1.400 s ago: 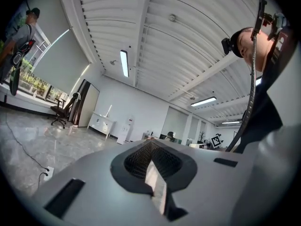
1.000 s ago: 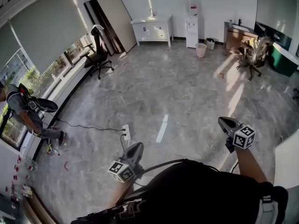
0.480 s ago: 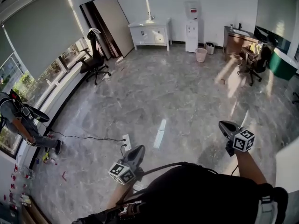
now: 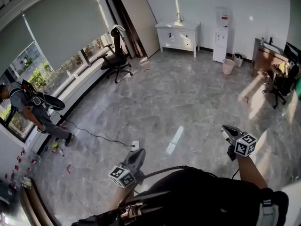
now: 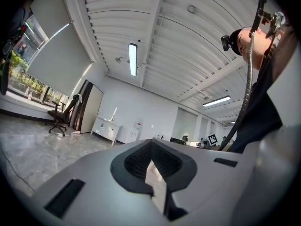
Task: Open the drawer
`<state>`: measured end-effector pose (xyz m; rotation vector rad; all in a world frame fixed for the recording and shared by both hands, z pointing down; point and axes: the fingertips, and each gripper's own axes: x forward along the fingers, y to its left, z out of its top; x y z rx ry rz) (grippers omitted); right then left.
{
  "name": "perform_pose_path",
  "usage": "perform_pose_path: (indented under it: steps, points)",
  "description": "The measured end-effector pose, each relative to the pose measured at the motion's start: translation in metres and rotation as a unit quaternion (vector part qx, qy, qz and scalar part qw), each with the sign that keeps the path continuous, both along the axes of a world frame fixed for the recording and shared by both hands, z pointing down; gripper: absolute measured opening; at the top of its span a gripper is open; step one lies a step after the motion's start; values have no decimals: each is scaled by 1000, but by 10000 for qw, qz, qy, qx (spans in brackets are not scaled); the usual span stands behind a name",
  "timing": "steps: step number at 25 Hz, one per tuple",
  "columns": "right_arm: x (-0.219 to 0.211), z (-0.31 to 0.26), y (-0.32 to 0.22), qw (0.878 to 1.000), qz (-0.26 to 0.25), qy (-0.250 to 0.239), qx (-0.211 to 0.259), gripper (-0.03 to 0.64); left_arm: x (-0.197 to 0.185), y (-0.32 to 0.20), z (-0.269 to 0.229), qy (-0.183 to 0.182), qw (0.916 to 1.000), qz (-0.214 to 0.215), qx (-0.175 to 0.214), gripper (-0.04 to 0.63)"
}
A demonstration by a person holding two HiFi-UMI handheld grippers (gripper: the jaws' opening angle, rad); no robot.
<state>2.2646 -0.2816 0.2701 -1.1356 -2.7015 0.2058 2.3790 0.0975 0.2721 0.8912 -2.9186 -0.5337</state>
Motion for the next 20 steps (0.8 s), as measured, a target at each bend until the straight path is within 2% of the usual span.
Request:
perform_pose_path:
  steps: [6, 10, 13, 20]
  points:
    - [-97, -4, -36, 9991, -387, -176, 57, 2, -83, -42, -18, -145, 9990, -375, 185, 0]
    - [-132, 3, -42, 9990, -443, -88, 39, 2, -119, -55, -18, -77, 9994, -322, -67, 0]
    - [-152, 7, -47, 9989, -453, -87, 82, 2, -145, -51, -13, 20, 9992, -399, 13, 0]
    - [-212, 12, -38, 9997, -107, -2, 236, 2, -230, -33, 0, 47, 9998, -54, 173, 0]
